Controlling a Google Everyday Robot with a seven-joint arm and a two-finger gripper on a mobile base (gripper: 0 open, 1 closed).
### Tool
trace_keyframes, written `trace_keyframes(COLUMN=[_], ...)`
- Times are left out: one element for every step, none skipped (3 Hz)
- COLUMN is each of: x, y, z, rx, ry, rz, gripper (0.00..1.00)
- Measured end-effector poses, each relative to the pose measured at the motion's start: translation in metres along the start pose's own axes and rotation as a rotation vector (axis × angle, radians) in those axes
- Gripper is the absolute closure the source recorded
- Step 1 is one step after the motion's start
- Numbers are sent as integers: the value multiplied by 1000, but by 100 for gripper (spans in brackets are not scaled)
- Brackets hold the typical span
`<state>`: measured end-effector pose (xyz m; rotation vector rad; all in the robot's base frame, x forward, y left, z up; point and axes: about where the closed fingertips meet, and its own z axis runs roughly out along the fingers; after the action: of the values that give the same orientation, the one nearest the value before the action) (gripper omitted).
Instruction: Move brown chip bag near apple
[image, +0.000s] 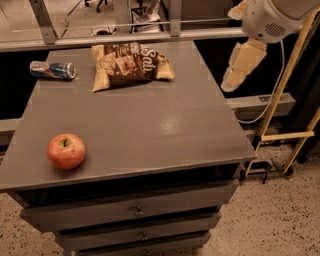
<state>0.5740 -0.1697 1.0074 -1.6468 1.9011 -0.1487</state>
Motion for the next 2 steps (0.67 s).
trace_keyframes(x=[-31, -66], y=[-48, -80], z=[36, 80], rx=[44, 39], ry=[-91, -224], rz=[-5, 46], gripper=[0, 0])
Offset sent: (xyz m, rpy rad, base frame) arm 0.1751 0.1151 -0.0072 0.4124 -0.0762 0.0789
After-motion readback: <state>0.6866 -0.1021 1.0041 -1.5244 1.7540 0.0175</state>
